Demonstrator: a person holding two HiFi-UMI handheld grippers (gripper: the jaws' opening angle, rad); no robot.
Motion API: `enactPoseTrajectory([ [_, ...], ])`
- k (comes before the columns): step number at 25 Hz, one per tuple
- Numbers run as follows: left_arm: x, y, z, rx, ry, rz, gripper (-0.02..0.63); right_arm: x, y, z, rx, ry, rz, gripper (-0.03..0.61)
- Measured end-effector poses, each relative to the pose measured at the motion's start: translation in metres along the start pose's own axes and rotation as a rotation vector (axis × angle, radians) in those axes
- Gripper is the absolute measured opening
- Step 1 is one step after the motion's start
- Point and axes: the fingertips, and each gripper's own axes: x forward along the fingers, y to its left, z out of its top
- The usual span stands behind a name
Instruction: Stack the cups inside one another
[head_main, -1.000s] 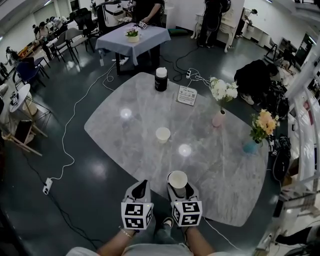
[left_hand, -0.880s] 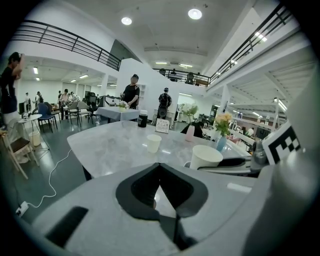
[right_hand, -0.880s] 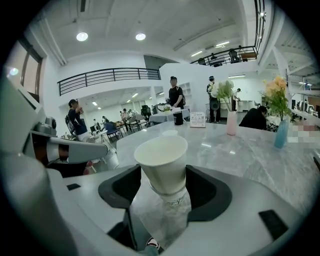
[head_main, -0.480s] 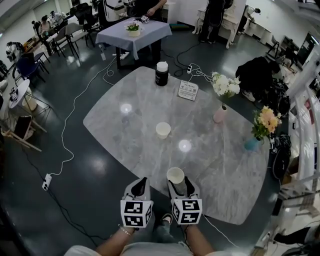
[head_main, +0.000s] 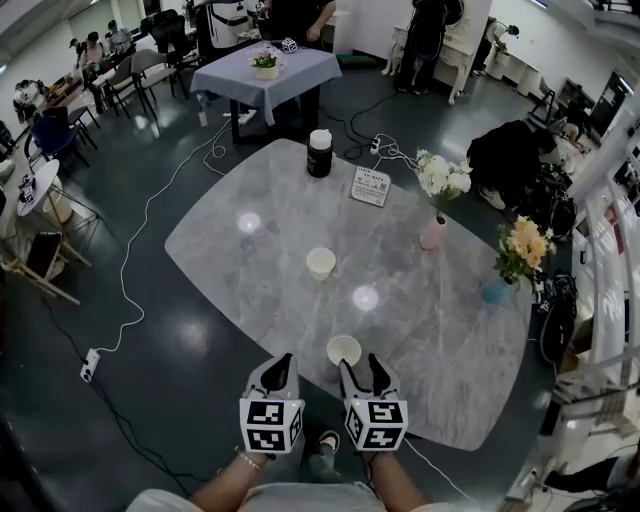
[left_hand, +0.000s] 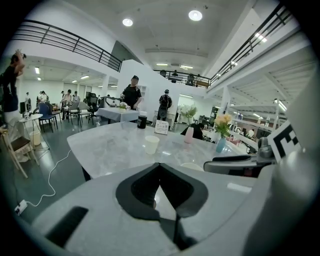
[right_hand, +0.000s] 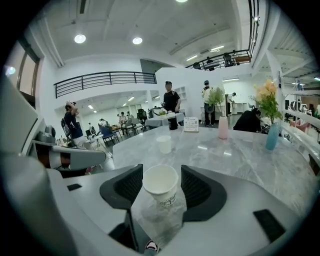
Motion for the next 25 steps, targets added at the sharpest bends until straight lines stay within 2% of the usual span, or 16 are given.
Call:
enactPoseTrajectory([
  [4, -0.004, -0.003, 0.006, 0.004, -0.014, 0.004, -0.003, -0.005, 0.001, 0.012, 0.001, -0.021, 0.022, 0.229],
  [8, -0.007, -0.005, 0.018, 0.011, -0.04, 0.006, -0.003, -0.013, -0.003, 0.029, -0.016, -0.062, 0.006, 0.14],
  [15, -0.015, -0.01, 0.042, 0.019, -0.097, 0.01, -0.003, -0.028, -0.013, 0.057, -0.028, -0.111, -0.014, 0.029],
  [22, -0.02, -0.01, 0.062, 0.034, -0.156, 0.021, -0.003, -0.034, -0.014, 0.076, -0.062, -0.154, -0.006, 0.015],
  [25, -0.022, -0.01, 0.063, 0.014, -0.165, 0.023, -0.003, -0.035, -0.012, 0.079, -0.065, -0.165, 0.0, 0.015],
])
